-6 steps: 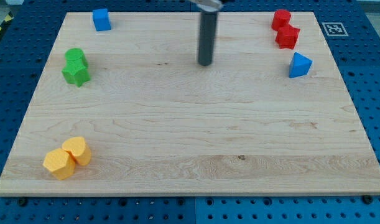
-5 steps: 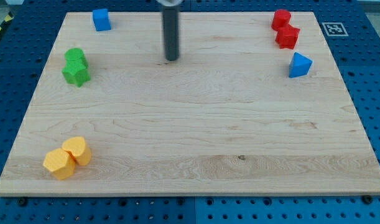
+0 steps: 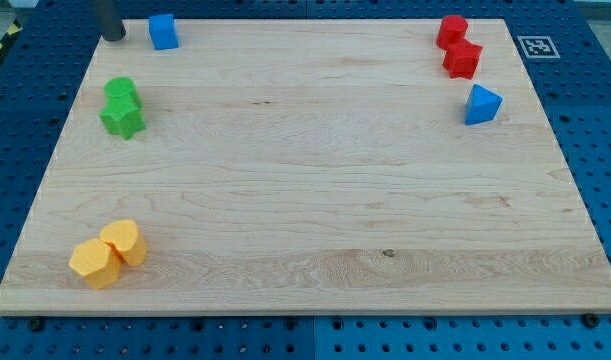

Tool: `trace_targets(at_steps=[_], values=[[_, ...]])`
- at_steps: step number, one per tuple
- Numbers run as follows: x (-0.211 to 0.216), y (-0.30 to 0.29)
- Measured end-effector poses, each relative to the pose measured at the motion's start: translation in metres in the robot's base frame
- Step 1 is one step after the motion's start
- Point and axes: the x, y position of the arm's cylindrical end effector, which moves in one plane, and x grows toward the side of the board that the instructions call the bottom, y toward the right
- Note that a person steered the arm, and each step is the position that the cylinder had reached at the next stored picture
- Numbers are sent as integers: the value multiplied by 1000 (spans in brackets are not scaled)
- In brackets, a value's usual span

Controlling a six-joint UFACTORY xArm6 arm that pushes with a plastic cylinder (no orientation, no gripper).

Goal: Move the blue cube closer to the red star

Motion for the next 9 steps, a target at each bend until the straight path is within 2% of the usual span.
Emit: trace_targets(at_steps=[3,5,9], values=[[-10,87],[16,99],[17,182]])
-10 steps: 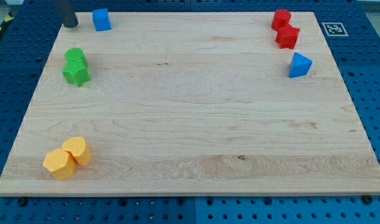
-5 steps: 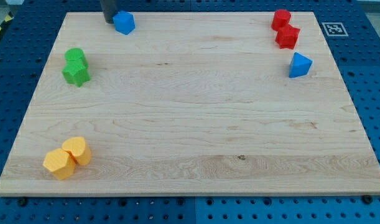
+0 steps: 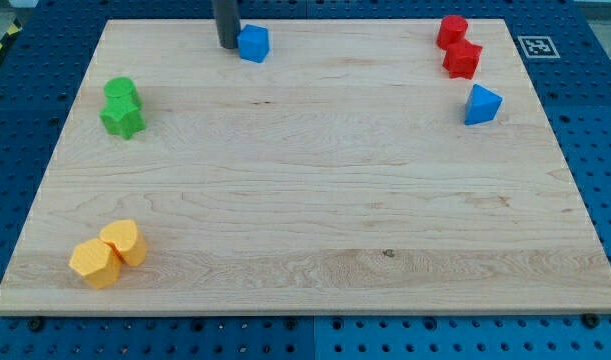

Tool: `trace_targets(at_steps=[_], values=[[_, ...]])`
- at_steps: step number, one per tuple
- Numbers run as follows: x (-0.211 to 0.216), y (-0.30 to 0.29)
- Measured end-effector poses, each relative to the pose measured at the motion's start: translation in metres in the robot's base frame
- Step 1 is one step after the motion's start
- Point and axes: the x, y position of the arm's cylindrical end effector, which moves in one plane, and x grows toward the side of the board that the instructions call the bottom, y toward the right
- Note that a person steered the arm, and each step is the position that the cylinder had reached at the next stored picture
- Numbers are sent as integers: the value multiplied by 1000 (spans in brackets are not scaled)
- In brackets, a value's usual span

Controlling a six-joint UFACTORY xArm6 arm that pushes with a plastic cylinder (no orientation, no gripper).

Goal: Move the blue cube closer to the red star

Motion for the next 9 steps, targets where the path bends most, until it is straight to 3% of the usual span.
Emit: trace_targets(at_steps=[3,4,7,9], values=[[6,95],[34,115],[94,118],[99,119]])
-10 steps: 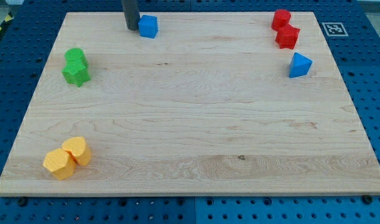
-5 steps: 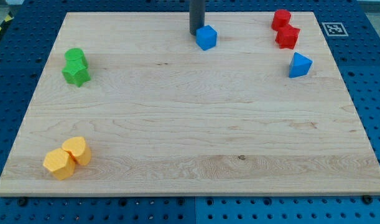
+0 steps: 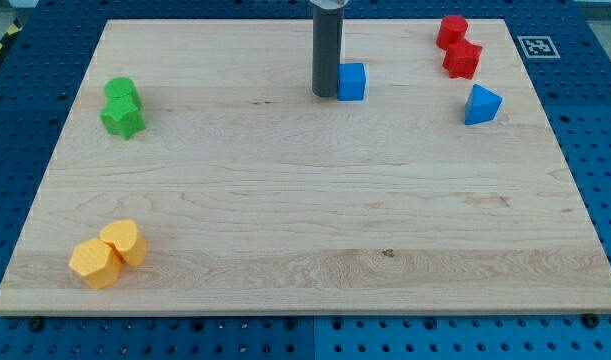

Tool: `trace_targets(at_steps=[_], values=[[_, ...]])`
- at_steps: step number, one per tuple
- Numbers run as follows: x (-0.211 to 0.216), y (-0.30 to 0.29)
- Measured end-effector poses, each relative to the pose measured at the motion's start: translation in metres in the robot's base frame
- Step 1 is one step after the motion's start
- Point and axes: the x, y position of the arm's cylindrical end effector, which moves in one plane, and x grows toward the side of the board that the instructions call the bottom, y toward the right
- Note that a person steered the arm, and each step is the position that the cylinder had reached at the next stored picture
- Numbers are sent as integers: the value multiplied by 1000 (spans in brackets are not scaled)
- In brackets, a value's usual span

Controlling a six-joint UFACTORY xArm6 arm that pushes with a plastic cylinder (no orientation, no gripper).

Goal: Move the blue cube closer to the red star

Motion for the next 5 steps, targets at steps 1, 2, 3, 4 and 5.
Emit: trace_targets(at_steps=[1,2,3,4,5], values=[[0,24],[0,65],[0,78],[-8,66],[-27,65]])
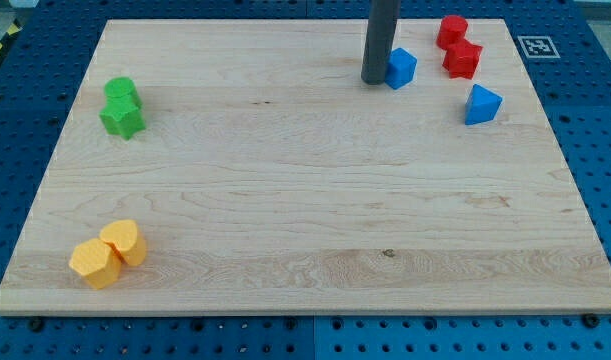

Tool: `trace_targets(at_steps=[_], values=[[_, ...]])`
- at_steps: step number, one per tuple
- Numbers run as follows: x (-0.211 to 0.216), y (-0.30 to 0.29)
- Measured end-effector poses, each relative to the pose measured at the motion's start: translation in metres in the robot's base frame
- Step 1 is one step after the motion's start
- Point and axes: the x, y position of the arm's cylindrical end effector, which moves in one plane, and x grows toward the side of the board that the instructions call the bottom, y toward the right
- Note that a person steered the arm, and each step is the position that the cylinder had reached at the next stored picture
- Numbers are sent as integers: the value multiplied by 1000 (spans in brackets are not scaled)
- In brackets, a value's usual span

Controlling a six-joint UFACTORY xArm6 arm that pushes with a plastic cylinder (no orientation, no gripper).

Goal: Move the blue cube closer to the red star

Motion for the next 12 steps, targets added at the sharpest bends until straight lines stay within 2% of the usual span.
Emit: trace_targets(at_steps=[4,6,7,10,12], values=[[-16,-32],[-39,-32],[-33,-28],[-19,69],[-6,71]])
